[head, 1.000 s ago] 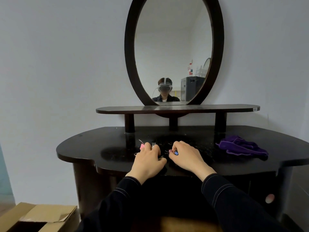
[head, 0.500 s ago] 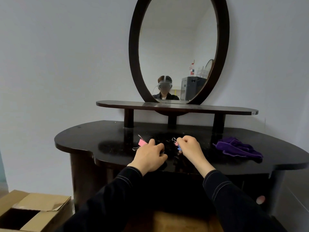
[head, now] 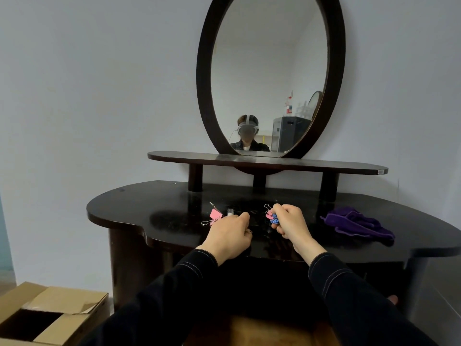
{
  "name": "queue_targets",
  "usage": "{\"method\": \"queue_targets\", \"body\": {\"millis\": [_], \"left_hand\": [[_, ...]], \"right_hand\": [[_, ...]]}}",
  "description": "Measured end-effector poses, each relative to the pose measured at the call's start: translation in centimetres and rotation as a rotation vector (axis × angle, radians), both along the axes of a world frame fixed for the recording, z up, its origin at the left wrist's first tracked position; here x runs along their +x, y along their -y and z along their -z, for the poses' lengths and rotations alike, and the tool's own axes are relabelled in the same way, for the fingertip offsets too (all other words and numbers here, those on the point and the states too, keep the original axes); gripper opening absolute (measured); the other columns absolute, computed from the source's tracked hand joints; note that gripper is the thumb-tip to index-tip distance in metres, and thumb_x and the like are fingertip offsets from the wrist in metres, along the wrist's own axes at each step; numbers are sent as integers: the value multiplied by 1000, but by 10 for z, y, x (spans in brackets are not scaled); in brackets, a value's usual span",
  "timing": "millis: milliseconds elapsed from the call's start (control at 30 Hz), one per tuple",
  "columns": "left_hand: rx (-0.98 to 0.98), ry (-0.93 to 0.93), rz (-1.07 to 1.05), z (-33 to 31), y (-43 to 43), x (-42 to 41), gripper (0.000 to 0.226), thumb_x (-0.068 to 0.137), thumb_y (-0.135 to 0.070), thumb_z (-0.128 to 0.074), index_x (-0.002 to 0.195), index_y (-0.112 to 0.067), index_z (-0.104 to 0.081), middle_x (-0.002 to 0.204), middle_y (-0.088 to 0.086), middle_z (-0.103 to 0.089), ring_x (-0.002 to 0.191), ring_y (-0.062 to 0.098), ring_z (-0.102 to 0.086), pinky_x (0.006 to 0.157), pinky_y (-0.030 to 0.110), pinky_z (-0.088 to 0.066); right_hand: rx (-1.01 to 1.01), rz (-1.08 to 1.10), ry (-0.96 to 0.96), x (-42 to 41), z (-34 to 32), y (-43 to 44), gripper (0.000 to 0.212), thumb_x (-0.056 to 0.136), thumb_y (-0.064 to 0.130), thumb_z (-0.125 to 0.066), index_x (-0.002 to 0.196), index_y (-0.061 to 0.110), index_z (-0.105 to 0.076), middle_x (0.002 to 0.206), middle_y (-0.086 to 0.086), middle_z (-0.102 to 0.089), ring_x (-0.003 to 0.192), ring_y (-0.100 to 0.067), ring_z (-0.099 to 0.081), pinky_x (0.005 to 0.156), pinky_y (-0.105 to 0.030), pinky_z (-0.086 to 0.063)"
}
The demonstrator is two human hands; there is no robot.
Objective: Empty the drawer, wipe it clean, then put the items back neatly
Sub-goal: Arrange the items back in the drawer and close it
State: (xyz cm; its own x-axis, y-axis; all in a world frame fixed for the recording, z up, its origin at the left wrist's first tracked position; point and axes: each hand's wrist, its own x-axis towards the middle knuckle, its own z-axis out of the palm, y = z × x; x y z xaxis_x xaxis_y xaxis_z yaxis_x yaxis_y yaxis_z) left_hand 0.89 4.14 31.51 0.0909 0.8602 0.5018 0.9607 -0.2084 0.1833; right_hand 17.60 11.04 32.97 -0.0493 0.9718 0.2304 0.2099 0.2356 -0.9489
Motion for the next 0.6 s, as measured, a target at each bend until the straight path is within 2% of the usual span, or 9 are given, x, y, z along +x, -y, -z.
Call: {"method": "queue_targets", "body": {"millis": [100, 233, 333, 467, 600], "left_hand": [[11, 24, -9, -1, 2, 1, 19, 96, -30, -47, 80, -21, -44, 85, -6, -47, 87, 25, -55, 65, 30, -32], [68, 16, -25, 4, 5, 2, 37, 101, -36, -46, 69, -17, -49, 85, 2, -51, 87, 26, -53, 69, 30, -31], [101, 19, -18, 6, 7, 3, 39, 103, -38, -43, 71, -16, -49, 83, -3, -47, 80, 24, -56, 67, 31, -33], [155, 41, -38, 6, 8, 5, 43, 103, -39, -42, 64, -21, -42, 80, -6, -47, 70, 17, -48, 62, 30, -35], [99, 134, -110, -1, 5, 4, 48, 101, -37, -44, 57, -17, -38, 66, -3, -50, 66, 22, -48, 61, 31, -32]], "right_hand": [[-11, -3, -19, 0, -1, 1, 39, 96, 24, -51, 102, -13, -62, 69, -10, -59, 40, -6, -42, 38, -19, -30], [-27, -10, -38, 1, -1, 2, 38, 97, 24, -51, 101, -11, -64, 68, -10, -58, 43, -9, -40, 38, -19, -30], [-31, -10, -41, 1, -1, 2, 37, 97, 25, -51, 101, -9, -65, 67, -9, -59, 44, -9, -41, 39, -19, -30], [-29, -17, -45, 2, -2, 3, 37, 98, 26, -50, 100, -6, -68, 66, -9, -59, 43, -8, -41, 39, -19, -30], [-28, -13, -37, 2, -3, 5, 39, 99, 27, -50, 103, -8, -66, 69, -9, -60, 43, -7, -42, 39, -19, -31]]}}
